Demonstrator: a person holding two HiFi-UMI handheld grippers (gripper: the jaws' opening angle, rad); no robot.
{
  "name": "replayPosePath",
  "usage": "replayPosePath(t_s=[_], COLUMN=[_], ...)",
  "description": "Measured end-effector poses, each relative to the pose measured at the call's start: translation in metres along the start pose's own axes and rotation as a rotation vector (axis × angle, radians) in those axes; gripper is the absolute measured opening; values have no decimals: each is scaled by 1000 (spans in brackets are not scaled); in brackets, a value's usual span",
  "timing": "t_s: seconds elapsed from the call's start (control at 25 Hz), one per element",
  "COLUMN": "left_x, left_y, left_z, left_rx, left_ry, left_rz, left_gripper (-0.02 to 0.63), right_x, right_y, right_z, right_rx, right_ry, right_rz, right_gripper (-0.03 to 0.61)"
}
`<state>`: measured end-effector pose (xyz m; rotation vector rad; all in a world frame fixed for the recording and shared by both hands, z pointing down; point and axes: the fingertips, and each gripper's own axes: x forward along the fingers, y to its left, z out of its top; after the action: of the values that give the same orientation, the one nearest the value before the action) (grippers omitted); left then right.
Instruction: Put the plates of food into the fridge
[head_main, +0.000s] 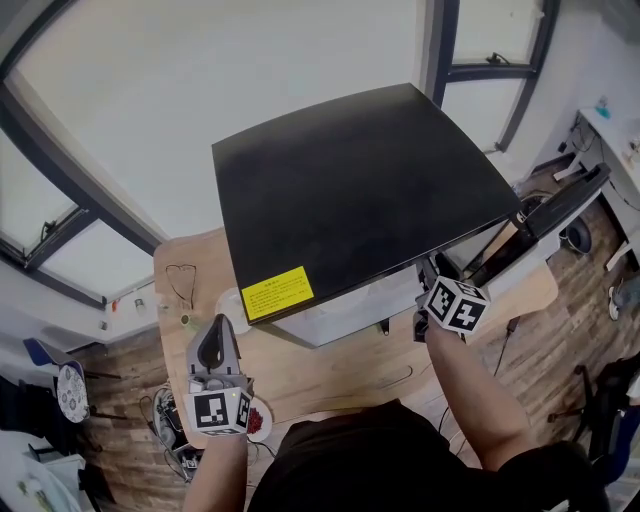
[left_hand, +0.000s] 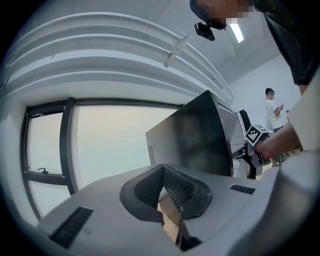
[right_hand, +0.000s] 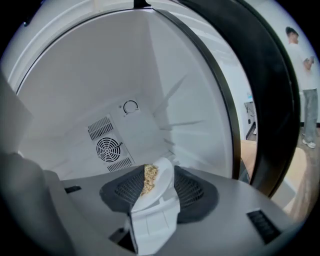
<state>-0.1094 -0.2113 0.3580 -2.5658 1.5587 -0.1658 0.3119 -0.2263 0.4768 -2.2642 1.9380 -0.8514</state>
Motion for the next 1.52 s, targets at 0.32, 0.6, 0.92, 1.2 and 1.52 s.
replayPosePath(t_s=[0.32, 0.6, 0.92, 1.2, 1.52], left_x=[-26, -68, -127, -182, -233], left_y=[5, 22, 50, 85, 113], left_z=[3, 5, -15, -42, -74], left_rx=[-34, -76, -57, -104, -121], left_ry=[-51, -66, -47, -19, 16], left_rz=[13, 33, 62, 130, 169], left_gripper=[4, 5, 4, 5, 5], right_x=[-34, -65, -97, -118, -139], right_y=[31, 66, 134, 185, 239], right_z=[-2, -25, -74, -128, -197], right_rx=[19, 23, 20, -10, -29], right_ry=[-67, -73, -57, 15, 98], right_rz=[74, 126, 267, 336, 452], right_gripper=[195, 195, 195, 195, 195])
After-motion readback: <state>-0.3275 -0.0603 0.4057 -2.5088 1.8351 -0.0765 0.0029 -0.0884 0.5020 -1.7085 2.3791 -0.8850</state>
